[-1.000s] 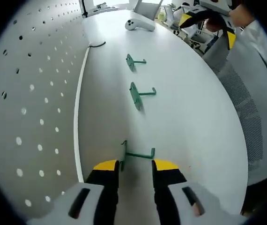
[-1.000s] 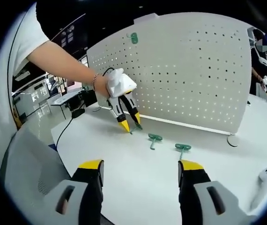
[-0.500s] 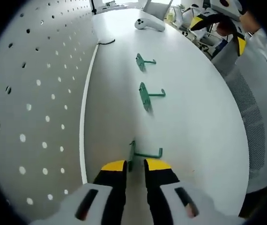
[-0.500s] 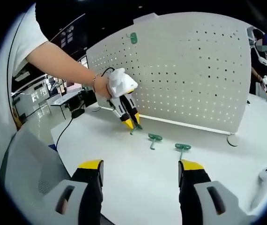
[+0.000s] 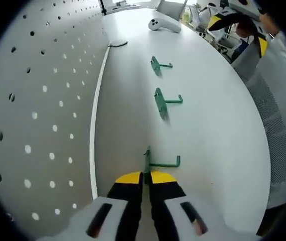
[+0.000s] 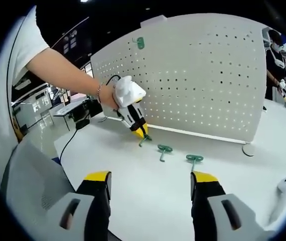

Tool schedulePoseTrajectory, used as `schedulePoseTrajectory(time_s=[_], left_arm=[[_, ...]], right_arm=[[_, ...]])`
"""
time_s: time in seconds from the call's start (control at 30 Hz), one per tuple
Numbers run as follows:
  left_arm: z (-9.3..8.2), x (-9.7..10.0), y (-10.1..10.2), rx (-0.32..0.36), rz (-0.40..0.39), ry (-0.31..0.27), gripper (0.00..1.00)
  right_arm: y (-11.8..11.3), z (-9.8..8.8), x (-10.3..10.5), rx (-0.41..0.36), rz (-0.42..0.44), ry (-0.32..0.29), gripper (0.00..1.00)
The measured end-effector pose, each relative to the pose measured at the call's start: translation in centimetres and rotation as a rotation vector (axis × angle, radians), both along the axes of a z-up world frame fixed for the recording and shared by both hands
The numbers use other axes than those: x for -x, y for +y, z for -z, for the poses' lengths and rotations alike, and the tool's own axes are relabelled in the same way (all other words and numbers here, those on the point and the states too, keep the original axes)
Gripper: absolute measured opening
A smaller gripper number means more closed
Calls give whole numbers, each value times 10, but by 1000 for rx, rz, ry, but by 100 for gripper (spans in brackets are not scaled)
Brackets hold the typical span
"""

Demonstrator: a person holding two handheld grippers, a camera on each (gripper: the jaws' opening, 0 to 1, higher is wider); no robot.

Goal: Insert the hook assembly into the mounting plate slot until the hook locks in place.

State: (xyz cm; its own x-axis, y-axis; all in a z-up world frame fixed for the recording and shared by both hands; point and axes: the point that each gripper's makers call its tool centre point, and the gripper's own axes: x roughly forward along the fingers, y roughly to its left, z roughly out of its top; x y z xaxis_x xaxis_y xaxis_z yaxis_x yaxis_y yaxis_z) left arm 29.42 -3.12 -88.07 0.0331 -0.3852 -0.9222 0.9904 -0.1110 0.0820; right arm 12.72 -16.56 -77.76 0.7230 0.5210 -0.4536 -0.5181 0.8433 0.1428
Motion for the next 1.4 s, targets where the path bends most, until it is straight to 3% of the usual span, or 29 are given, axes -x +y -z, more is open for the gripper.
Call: schedulePoseTrajectory(time_s=[0.37,0.5,0.57,0.67,0.8,0.93,1.17,1.4], left_arm=[[0,0,0,-4,-10,-6,3],[1,-1,0,-9,7,-12,3],[0,0,0,-9,39,-41,3],[-2,2,-1,19,5,-16,3],[-10,0,-5,80,-34,-5,3],[-19,-6,-2,82,-66,-25,3],[-40,-6,-4,154,-93,-30,3],[-50,-6,-4,178,-117,-41,3]], right_arm=[[0,0,0,6,0,0,62],[0,0,0,1,0,1,62],[0,0,0,2,1,0,62],[-2,-1,-1,0,8,-2,62],[-2,-1,-1,-2,9,-4,61],[-1,-1,-1,-3,7,-5,61],[-2,-4,-2,-21,14,-9,62],[-1,-4,-2,-23,13,-8,62]])
